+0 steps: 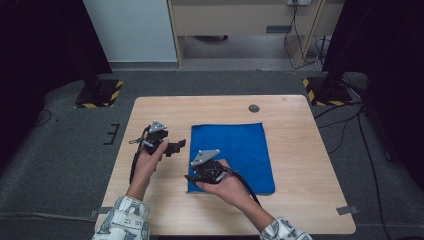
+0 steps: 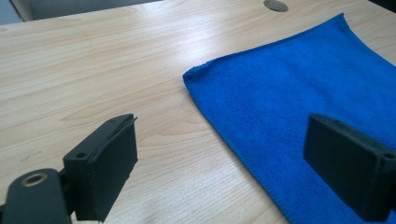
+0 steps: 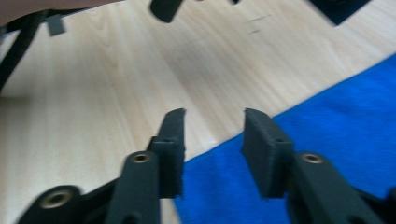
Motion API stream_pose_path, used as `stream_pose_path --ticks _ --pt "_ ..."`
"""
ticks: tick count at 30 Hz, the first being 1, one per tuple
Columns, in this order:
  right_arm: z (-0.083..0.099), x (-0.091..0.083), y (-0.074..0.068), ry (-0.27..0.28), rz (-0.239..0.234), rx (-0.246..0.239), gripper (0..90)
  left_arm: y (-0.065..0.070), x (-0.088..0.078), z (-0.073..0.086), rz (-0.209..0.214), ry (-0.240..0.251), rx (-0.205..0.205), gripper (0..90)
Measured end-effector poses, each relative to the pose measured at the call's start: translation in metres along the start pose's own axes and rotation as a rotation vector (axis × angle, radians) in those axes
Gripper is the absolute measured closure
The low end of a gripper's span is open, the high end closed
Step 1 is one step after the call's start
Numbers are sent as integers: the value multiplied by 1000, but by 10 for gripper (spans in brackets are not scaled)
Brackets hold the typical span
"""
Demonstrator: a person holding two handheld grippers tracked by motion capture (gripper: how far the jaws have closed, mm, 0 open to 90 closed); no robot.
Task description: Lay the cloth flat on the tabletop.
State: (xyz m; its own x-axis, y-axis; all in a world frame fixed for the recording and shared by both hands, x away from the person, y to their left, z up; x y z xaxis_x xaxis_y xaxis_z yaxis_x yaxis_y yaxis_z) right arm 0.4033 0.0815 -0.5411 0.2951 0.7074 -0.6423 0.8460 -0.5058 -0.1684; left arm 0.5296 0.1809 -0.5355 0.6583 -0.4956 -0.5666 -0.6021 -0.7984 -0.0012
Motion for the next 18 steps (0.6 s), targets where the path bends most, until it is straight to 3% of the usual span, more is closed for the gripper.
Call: stream_pose_path --ticks 5,13,18 --pt "14 9 -11 -28 -8 -22 700 1 3 2 4 -9 4 95" --pt "33 21 -6 -71 44 -29 536 -3 6 10 1 -33 -2 95" --pt "42 28 -7 -102 46 -24 479 -3 5 9 2 -27 -5 95"
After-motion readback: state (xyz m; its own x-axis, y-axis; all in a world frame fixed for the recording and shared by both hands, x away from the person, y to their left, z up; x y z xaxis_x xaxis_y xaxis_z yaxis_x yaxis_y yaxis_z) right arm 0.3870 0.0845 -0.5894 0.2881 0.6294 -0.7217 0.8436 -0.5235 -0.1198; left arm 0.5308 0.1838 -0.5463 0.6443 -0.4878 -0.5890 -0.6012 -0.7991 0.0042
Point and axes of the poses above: each handheld gripper's, and its own axes: x roughly forward along the jaws, z roughly out of its underside, y roughly to its right, the point moved 10 cm from there along x, roughly forward along the jaws, and after that the axes turned 8 degrees about x, right-handed, at the moved point
